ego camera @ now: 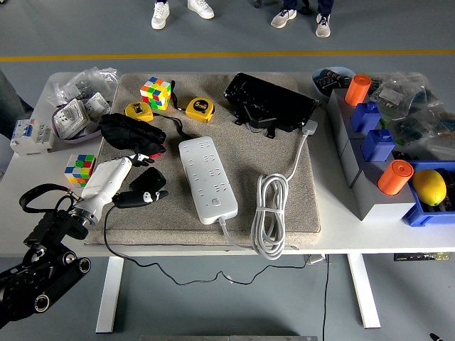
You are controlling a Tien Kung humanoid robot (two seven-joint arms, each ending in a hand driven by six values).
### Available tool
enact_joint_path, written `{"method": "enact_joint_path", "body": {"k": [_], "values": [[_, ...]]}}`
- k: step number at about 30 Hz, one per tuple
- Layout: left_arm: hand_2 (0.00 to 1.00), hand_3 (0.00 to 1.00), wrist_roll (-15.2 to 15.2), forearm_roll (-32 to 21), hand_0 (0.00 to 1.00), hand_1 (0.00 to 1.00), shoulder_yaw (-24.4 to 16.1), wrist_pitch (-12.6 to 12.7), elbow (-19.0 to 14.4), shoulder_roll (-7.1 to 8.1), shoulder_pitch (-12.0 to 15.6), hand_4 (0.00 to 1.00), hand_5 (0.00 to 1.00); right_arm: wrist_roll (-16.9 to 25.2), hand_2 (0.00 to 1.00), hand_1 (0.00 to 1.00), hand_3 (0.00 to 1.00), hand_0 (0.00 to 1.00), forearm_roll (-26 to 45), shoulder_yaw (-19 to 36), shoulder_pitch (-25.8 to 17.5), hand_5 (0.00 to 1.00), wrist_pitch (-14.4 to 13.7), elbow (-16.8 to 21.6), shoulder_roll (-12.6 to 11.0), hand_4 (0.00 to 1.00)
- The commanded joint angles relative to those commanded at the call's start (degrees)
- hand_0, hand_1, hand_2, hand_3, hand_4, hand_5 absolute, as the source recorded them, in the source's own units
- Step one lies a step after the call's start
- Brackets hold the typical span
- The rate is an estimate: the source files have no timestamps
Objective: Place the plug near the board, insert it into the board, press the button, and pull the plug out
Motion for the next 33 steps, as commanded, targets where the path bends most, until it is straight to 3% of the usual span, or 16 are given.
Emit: {"method": "enact_joint_path", "body": {"k": [1, 6, 7, 12, 13, 18, 19, 30, 31, 33], "values": [[0.636, 0.696, 0.17, -0.09, 0.641, 0.625, 0.08, 0.00, 0.10, -0.08, -0.05, 0.998, 0.498, 0.01, 0.658, 0.637, 0.556, 0.604, 0.01, 0.01, -0.01, 0.480, 0.01, 0.01, 0.03, 0.998], [0.636, 0.696, 0.86, 0.16, 0.641, 0.625, 0.35, 0.10, 0.62, -0.36, -0.16, 0.998, 0.498, 0.03, 0.658, 0.637, 0.556, 0.604, -0.13, 0.17, -0.06, 0.480, -0.01, 0.12, 0.08, 0.998], [0.593, 0.673, 0.85, 0.22, 0.615, 0.597, 0.37, 0.22, 0.76, -0.38, -0.24, 0.998, 0.391, 0.03, 0.658, 0.638, 0.556, 0.604, -0.17, 0.20, -0.03, 0.479, -0.02, 0.13, 0.08, 0.998], [0.593, 0.673, 0.53, -0.06, 0.615, 0.597, 0.47, 1.13, 1.01, -0.32, -0.53, 0.998, 0.391, 0.03, 0.658, 0.638, 0.556, 0.604, -0.21, 0.41, -0.06, 0.479, -0.02, 0.11, 0.17, 0.998], [0.545, 0.608, 0.49, -0.08, 0.563, 0.559, 0.48, 1.25, 1.04, -0.30, -0.58, 0.998, 0.328, 0.02, 0.658, 0.638, 0.555, 0.605, -0.21, 0.43, -0.06, 0.479, -0.02, 0.10, 0.17, 0.998], [0.545, 0.608, 1.09, 0.05, 0.563, 0.559, 0.86, 1.67, 1.31, -0.35, -0.78, 0.998, 0.328, 0.04, 0.658, 0.638, 0.555, 0.605, -0.25, 0.44, -0.02, 0.479, -0.02, 0.14, 0.11, 0.998], [0.525, 0.565, 1.17, 0.05, 0.469, 0.519, 0.88, 1.71, 1.41, -0.38, -0.80, 0.998, 0.283, 0.04, 0.658, 0.638, 0.555, 0.604, -0.25, 0.43, 0.00, 0.480, -0.01, 0.13, 0.12, 0.998], [0.519, 0.554, 0.49, -1.57, 0.452, 0.502, 0.83, 2.35, 1.69, -0.28, -1.01, 0.996, 0.271, 0.11, 0.658, 0.637, 0.555, 0.605, -0.34, 0.50, 0.02, 0.479, -0.01, 0.20, 0.15, 0.998], [0.501, 0.533, 0.32, -1.82, 0.409, 0.471, 0.94, 2.43, 1.69, -0.26, -1.07, 0.944, 0.262, 0.11, 0.658, 0.638, 0.555, 0.604, -0.34, 0.53, 0.01, 0.479, -0.01, 0.20, 0.17, 0.998], [0.501, 0.533, 0.25, -2.15, 0.409, 0.471, 1.10, 2.51, 1.79, -0.29, -1.15, 0.944, 0.262, 0.10, 0.658, 0.638, 0.555, 0.604, -0.38, 0.54, 0.05, 0.479, -0.01, 0.21, 0.17, 0.998]]}}
